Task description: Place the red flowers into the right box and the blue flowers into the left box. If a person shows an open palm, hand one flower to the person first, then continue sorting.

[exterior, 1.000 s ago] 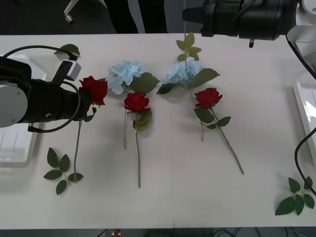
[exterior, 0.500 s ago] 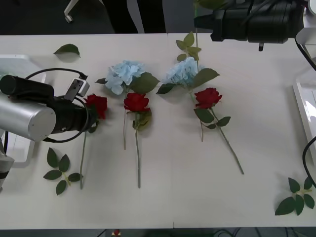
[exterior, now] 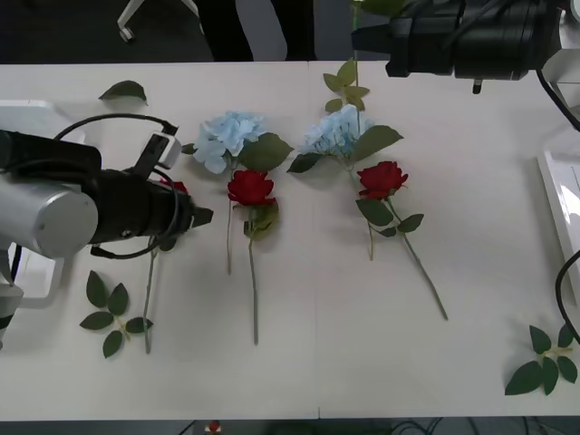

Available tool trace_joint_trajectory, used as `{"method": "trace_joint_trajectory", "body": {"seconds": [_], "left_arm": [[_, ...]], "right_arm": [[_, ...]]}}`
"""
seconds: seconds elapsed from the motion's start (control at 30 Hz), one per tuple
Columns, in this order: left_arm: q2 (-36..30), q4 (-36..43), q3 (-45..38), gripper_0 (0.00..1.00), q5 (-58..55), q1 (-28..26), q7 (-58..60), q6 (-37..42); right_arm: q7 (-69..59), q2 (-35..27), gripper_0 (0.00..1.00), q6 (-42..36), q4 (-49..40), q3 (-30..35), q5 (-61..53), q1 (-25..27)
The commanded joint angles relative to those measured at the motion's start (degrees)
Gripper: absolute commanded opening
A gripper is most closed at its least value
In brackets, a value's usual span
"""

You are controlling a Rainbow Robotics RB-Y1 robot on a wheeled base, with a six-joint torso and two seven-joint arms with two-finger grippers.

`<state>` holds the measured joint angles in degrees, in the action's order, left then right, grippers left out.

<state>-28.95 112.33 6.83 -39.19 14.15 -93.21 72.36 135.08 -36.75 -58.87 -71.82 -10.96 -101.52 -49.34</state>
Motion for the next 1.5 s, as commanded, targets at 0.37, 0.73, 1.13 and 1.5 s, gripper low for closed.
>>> {"method": "trace_joint_trajectory", "body": {"seconds": [0.37, 0.73, 1.13, 1.5], "left_arm": [[-2.42, 1.23, -16.5, 1.0, -43.17, -2.11, -26.49, -0.56], [2.32, -5.89, -6.65, 1.0, -54.94, -2.64, -49.08, -17.17], [10.58, -5.89, 2.84, 1.0, -51.69, -1.76, -55.5, -28.42], [12.52, -7.3, 2.93, 0.0, -47.65, 0.53, -54.0, -30.0]], "right_arm": [[5.37, 5.81, 0.0, -1.43, -1.66, 0.41, -4.48, -1.11], [5.55, 8.89, 0.0, -5.73, -2.63, 0.33, -8.26, -1.11], [5.99, 9.94, 0.0, -3.71, -2.72, -4.42, -14.15, -1.11], [5.64, 9.94, 0.0, -3.98, -2.63, -4.59, -14.15, -1.11]]}}
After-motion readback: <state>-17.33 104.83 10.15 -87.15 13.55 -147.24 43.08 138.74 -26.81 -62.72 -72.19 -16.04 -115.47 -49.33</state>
